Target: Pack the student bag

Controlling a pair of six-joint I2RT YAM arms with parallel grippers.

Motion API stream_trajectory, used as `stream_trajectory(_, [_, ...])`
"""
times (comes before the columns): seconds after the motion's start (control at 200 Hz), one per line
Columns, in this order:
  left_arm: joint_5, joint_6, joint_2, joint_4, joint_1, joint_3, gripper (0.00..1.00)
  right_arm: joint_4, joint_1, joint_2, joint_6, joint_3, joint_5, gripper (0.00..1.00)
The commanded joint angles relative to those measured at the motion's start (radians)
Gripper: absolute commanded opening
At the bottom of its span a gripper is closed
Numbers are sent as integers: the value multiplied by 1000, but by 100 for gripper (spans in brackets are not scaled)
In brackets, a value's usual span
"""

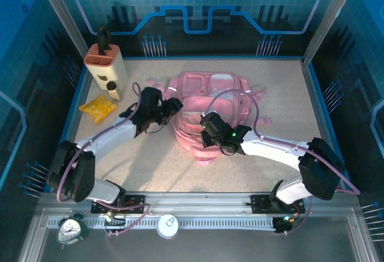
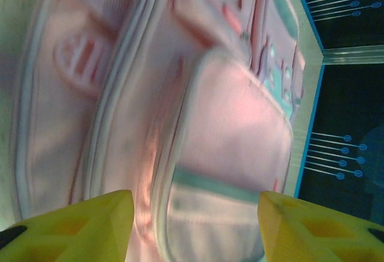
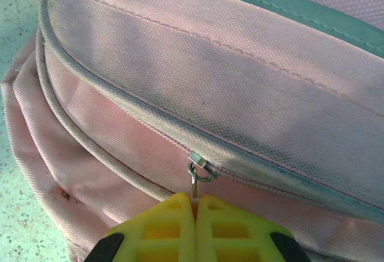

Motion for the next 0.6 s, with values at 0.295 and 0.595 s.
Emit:
stream_trajectory(0.295, [-174,-203,113,114,-163,21,34,30,8,41,13,18,-35,0])
stream_trajectory(0.595, [-206,-15,78,-55,-26,42,0,-226,-58,-41,44,-7,68,0])
